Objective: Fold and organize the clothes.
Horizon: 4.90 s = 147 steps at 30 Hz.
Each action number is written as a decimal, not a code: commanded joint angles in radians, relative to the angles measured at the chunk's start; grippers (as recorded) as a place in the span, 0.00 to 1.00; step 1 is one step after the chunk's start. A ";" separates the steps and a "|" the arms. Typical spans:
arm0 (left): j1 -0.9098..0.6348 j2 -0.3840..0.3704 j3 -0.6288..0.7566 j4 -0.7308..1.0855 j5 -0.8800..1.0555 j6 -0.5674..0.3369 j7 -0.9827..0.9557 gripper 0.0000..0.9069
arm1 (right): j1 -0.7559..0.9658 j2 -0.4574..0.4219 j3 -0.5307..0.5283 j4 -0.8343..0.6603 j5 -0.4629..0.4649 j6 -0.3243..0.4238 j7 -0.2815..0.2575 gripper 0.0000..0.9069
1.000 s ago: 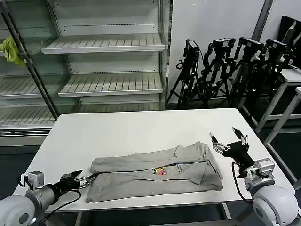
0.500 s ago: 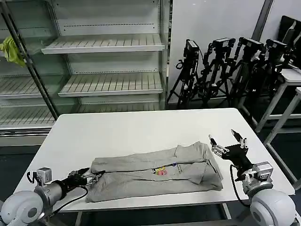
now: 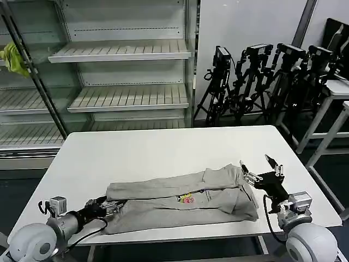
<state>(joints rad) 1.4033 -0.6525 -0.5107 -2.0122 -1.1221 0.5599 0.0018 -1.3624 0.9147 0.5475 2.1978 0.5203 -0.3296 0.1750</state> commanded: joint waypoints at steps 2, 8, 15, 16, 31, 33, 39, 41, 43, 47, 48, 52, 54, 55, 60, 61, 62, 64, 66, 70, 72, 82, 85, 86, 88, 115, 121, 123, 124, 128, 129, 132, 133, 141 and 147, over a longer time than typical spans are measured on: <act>-0.004 -0.007 0.012 0.002 0.016 0.002 0.005 1.00 | -0.008 0.013 -0.007 -0.001 -0.014 0.003 -0.001 1.00; -0.004 -0.015 0.013 0.002 0.024 0.001 0.007 0.07 | -0.015 0.014 -0.008 0.003 -0.020 0.005 -0.001 1.00; 0.001 -0.020 0.014 0.004 0.044 -0.004 0.018 0.06 | -0.024 0.018 -0.007 0.005 -0.025 0.006 -0.001 1.00; 0.002 -0.021 0.014 0.004 0.047 -0.004 0.018 0.06 | -0.026 0.019 -0.007 0.005 -0.027 0.008 -0.002 1.00; 0.025 -0.032 0.001 -0.004 0.074 -0.017 0.030 0.06 | -0.040 0.031 -0.013 0.005 -0.044 0.014 -0.006 1.00; 0.027 -0.033 -0.001 -0.004 0.078 -0.019 0.032 0.06 | -0.041 0.031 -0.011 0.006 -0.044 0.014 -0.006 1.00; 0.031 -0.036 -0.004 -0.007 0.084 -0.023 0.033 0.06 | -0.045 0.032 -0.009 0.006 -0.046 0.017 -0.006 1.00; 0.035 -0.037 -0.004 -0.009 0.088 -0.027 0.033 0.04 | -0.049 0.035 -0.010 0.005 -0.050 0.019 -0.007 1.00; 0.036 -0.038 -0.004 -0.012 0.094 -0.034 0.034 0.04 | -0.052 0.038 -0.011 0.003 -0.054 0.021 -0.008 1.00; 0.040 -0.038 -0.011 -0.021 0.105 -0.037 0.039 0.06 | -0.053 0.038 -0.011 0.006 -0.054 0.022 -0.008 1.00; 0.042 -0.035 -0.014 -0.023 0.107 -0.037 0.039 0.06 | -0.052 0.037 -0.011 0.007 -0.053 0.022 -0.008 1.00; 0.064 0.001 -0.056 -0.026 0.117 -0.037 0.040 0.06 | -0.044 0.029 -0.010 0.010 -0.045 0.023 -0.008 1.00; 0.071 0.021 -0.077 -0.024 0.117 -0.037 0.039 0.06 | -0.034 0.027 -0.011 0.009 -0.041 0.022 -0.007 1.00; 0.078 0.044 -0.093 -0.023 0.116 -0.037 0.038 0.06 | -0.030 0.026 -0.013 0.008 -0.039 0.023 -0.007 1.00; 0.089 0.097 -0.138 -0.021 0.107 -0.032 0.035 0.06 | -0.008 0.026 -0.027 0.006 -0.034 0.022 -0.007 1.00; 0.088 0.116 -0.155 -0.015 0.107 -0.032 0.034 0.06 | -0.006 0.026 -0.028 0.006 -0.033 0.022 -0.007 1.00; 0.087 0.122 -0.160 -0.013 0.106 -0.032 0.032 0.06 | -0.004 0.025 -0.028 0.006 -0.031 0.023 -0.007 1.00; 0.089 0.146 -0.182 -0.003 0.104 -0.030 0.031 0.06 | 0.000 0.022 -0.027 0.004 -0.026 0.024 -0.008 1.00; 0.090 0.166 -0.206 0.007 0.104 -0.027 0.030 0.06 | 0.003 0.019 -0.025 0.002 -0.022 0.025 -0.009 1.00; 0.110 0.205 -0.269 0.026 0.094 -0.020 0.027 0.06 | 0.014 0.012 -0.022 -0.004 -0.009 0.028 -0.011 1.00; 0.123 0.237 -0.308 0.040 0.088 -0.012 0.025 0.06 | 0.022 0.011 -0.025 -0.009 -0.004 0.029 -0.012 1.00; 0.154 0.365 -0.439 0.089 0.071 0.017 0.028 0.04 | 0.040 0.009 -0.032 -0.019 0.007 0.038 -0.018 1.00; 0.155 0.386 -0.461 0.074 0.071 0.018 0.027 0.06 | 0.038 0.007 -0.030 -0.022 0.009 0.042 -0.019 1.00; 0.152 0.394 -0.462 0.055 0.070 0.019 0.025 0.06 | 0.036 0.007 -0.028 -0.022 0.008 0.042 -0.020 1.00; 0.148 0.395 -0.459 0.025 0.069 0.019 0.022 0.06 | 0.034 0.005 -0.025 -0.021 0.008 0.042 -0.020 1.00; -0.317 0.169 0.152 -0.218 -0.061 0.016 0.006 0.06 | 0.006 -0.174 0.081 -0.045 0.090 0.097 0.041 1.00; -0.540 0.074 0.374 -0.134 -0.046 0.016 -0.005 0.06 | -0.028 -0.173 0.117 -0.041 0.094 0.096 0.045 1.00; -0.589 0.038 0.417 -0.105 -0.039 0.016 -0.008 0.06 | -0.036 -0.172 0.125 -0.036 0.094 0.095 0.046 1.00; -0.614 0.016 0.448 -0.087 -0.035 0.016 -0.007 0.06 | -0.040 -0.171 0.127 -0.032 0.095 0.095 0.047 1.00; -0.692 -0.033 0.519 -0.015 -0.024 0.016 -0.007 0.06 | -0.060 -0.171 0.143 -0.011 0.097 0.093 0.048 1.00; -0.698 -0.040 0.534 -0.006 -0.017 0.016 -0.007 0.06 | -0.066 -0.171 0.148 -0.006 0.097 0.092 0.048 1.00; -0.714 -0.059 0.557 0.023 -0.013 0.016 -0.008 0.06 | -0.082 -0.168 0.159 0.005 0.097 0.092 0.048 1.00; -0.713 -0.062 0.560 0.021 -0.013 0.016 -0.008 0.06 | -0.088 -0.167 0.162 0.007 0.097 0.091 0.048 1.00; -0.673 -0.055 0.564 -0.041 -0.009 0.017 -0.017 0.06 | -0.110 -0.147 0.175 0.016 0.092 0.091 0.047 1.00; -0.648 -0.044 0.564 -0.062 0.004 0.017 -0.015 0.06 | -0.131 -0.134 0.182 0.028 0.084 0.091 0.044 1.00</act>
<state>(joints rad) 0.7868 -0.6704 -0.0041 -2.0704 -1.1250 0.5762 -0.0134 -1.4692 0.7756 0.7179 2.2168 0.6053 -0.2404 0.2192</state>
